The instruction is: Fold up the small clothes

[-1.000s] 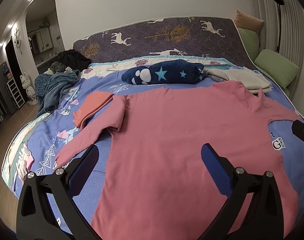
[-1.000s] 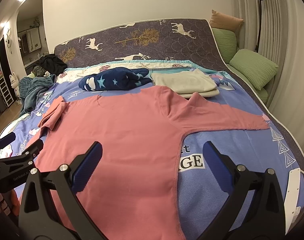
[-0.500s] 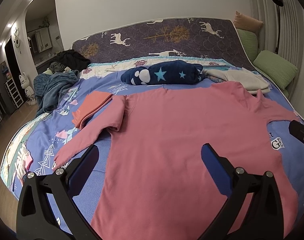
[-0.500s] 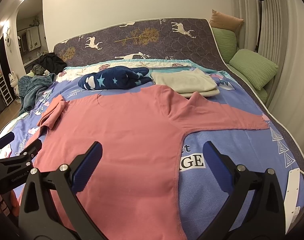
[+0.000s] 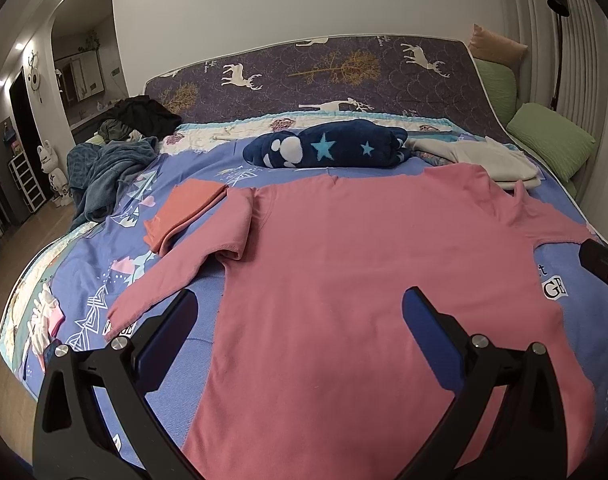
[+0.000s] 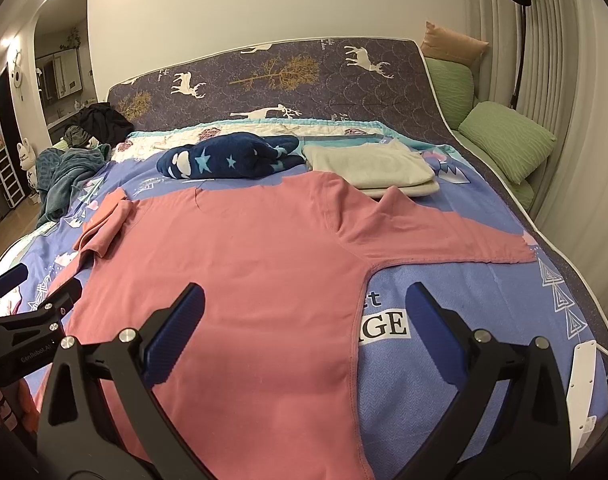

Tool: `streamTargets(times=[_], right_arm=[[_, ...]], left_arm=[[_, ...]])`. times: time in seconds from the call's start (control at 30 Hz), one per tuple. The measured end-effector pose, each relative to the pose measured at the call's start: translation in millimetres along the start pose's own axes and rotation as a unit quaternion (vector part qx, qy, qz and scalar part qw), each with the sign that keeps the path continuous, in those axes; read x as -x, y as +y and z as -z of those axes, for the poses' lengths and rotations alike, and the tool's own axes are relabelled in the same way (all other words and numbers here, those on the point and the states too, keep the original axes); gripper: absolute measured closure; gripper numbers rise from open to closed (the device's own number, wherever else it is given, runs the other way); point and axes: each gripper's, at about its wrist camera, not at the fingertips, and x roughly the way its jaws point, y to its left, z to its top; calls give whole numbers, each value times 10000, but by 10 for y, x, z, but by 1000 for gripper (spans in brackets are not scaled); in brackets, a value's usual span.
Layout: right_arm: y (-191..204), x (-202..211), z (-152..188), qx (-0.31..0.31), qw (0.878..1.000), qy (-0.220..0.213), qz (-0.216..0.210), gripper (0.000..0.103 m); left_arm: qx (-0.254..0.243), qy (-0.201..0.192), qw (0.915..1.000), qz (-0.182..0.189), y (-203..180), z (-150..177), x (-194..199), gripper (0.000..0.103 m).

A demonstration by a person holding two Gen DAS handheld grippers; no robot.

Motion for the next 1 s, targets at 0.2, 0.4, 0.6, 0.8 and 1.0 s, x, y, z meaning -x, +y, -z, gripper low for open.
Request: streamTargets(times=[0.2, 0.4, 0.6, 0.8, 1.0], right_arm=[[17, -3, -15, 32, 10000, 15, 11, 2], [66, 0, -51, 125, 9999, 15, 47, 2], [95, -30, -113, 250, 9996, -22, 107, 2], [80, -145, -103, 236, 9995, 113, 154, 2], [132, -265, -71, 254, 9992, 260, 160, 2]], left_arm=[[27, -6, 10000, 40, 41, -3, -7, 1], [138, -36, 9996, 248, 184, -2, -58, 1], [941, 117, 9920, 835, 713, 66, -285, 1], [2641, 675, 9572, 969, 1705, 334, -743, 1], [5102, 1401, 8351, 1503, 2820, 915, -1422, 1]])
